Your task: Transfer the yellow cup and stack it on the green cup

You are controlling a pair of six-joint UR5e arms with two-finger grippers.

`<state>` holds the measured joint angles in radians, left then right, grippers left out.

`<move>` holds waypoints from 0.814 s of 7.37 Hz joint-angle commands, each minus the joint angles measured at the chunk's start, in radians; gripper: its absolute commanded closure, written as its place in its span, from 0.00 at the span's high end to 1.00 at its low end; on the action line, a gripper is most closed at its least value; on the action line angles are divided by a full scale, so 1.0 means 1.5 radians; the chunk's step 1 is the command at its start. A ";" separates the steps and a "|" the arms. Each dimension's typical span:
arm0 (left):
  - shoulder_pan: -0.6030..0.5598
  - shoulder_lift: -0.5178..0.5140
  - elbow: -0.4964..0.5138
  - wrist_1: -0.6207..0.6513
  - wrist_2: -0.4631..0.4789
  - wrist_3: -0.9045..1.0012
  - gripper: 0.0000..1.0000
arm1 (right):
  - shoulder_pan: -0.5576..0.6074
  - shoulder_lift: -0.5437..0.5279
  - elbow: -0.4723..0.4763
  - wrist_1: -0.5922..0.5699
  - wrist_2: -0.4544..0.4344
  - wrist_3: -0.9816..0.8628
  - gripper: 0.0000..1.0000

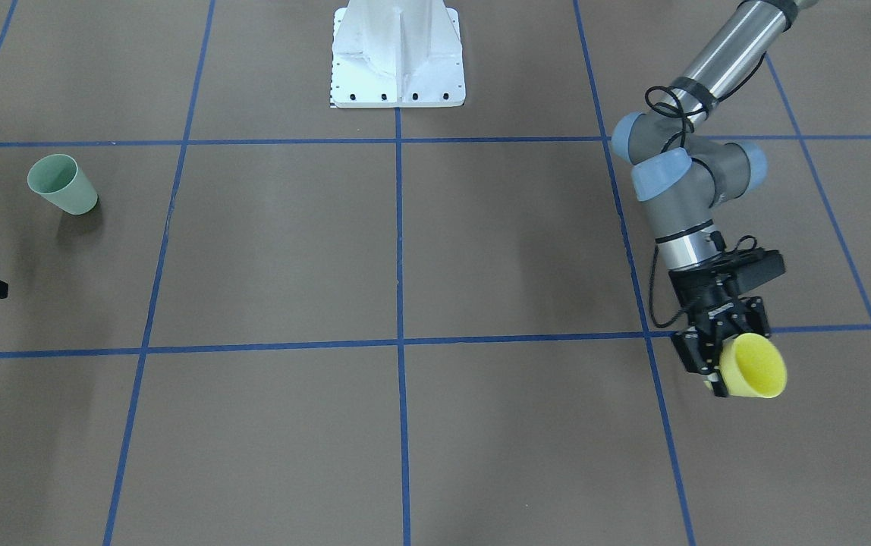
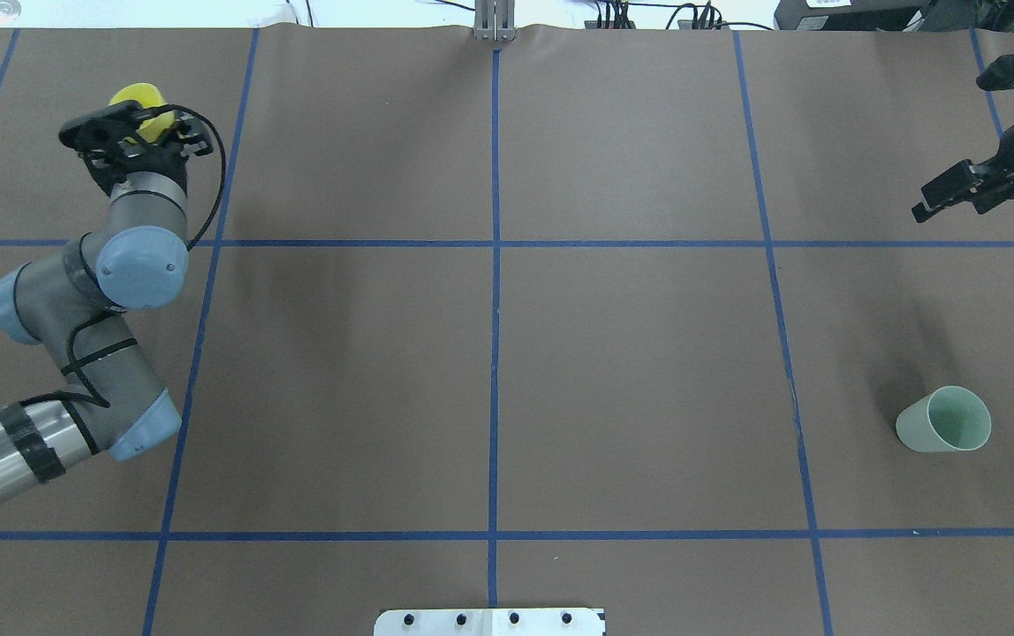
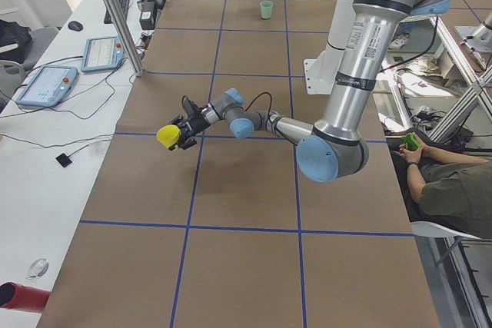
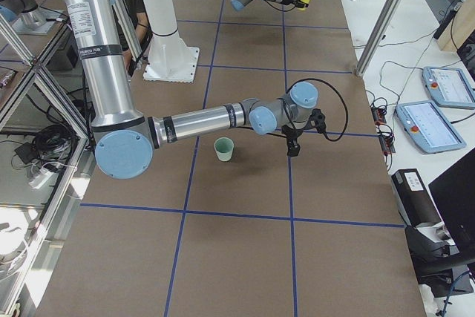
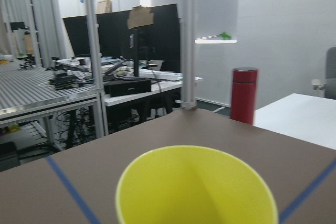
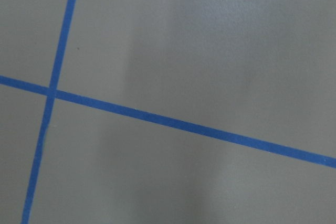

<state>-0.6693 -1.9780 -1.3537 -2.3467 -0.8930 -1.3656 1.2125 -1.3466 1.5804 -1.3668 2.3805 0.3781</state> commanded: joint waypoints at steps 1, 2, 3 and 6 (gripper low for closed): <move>0.059 -0.052 0.025 -0.192 -0.097 0.231 0.66 | -0.010 0.080 -0.002 0.001 0.002 0.111 1.00; 0.095 -0.075 0.025 -0.205 -0.102 0.297 0.68 | -0.023 0.107 0.002 0.002 0.002 0.150 1.00; 0.121 -0.096 0.024 -0.233 -0.123 0.305 0.69 | -0.045 0.135 0.007 0.003 0.001 0.201 1.00; 0.123 -0.170 0.025 -0.240 -0.323 0.502 0.66 | -0.111 0.167 0.007 0.089 -0.004 0.290 1.00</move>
<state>-0.4891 -2.1946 -1.3166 -2.7011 -1.2662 -0.7338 1.0857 -1.1074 1.5895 -1.3010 2.3759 0.7592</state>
